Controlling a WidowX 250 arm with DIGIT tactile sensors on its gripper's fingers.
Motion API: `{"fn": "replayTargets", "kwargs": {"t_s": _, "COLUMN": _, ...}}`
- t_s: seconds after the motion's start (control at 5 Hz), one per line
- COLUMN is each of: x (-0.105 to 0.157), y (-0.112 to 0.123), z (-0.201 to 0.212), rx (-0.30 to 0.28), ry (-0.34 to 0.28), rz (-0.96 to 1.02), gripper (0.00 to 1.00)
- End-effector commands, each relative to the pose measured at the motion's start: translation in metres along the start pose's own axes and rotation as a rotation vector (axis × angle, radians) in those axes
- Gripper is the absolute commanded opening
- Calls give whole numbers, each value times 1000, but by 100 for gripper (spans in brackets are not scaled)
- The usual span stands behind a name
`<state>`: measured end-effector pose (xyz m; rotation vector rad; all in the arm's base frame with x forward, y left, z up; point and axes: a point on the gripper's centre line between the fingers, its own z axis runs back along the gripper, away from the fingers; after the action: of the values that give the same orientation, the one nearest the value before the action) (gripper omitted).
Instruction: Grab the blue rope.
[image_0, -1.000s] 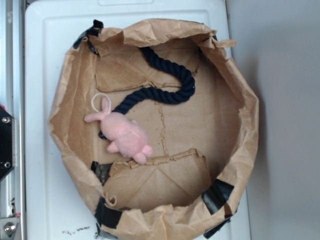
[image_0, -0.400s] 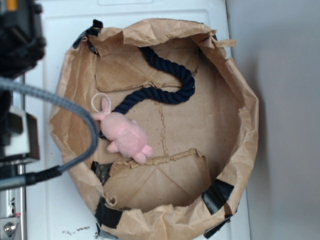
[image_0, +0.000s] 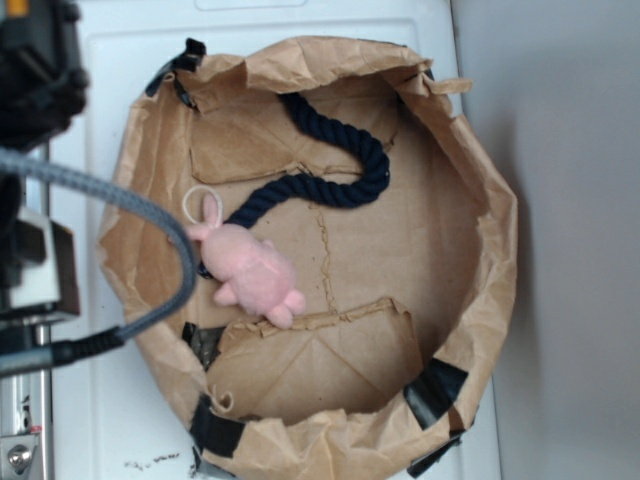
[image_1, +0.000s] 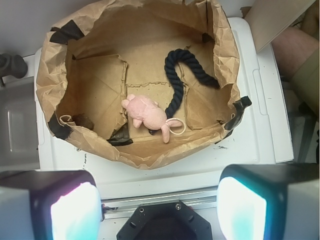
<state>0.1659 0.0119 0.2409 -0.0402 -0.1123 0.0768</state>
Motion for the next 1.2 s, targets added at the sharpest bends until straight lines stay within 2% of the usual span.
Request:
{"fn": "replayTargets", "kwargs": {"t_s": 0.0, "x": 28, "y": 4, "z": -24, "rx": 45, "ry": -57, "rz": -19, "gripper": 100}}
{"fn": "replayTargets", "kwargs": {"t_s": 0.2, "x": 53, "y": 4, "z": -43, "rx": 86, "ry": -73, "rz": -20, "gripper": 100}}
{"fn": "replayTargets", "kwargs": {"t_s": 0.4, "x": 65, "y": 7, "z": -51, "rx": 82, "ry": -75, "rz": -11, "gripper": 100}}
{"fn": "replayTargets", "kwargs": {"t_s": 0.6, "x": 72, "y": 10, "z": -67, "rx": 59, "ry": -113, "rz": 58, "gripper": 100}}
{"fn": "replayTargets", "kwargs": {"t_s": 0.8, "x": 73, "y": 6, "z": -85, "rx": 67, "ry": -144, "rz": 81, "gripper": 100}}
{"fn": "replayTargets", "kwargs": {"t_s": 1.0, "x": 77, "y": 3, "z": -102, "rx": 63, "ry": -140, "rz": 95, "gripper": 100}}
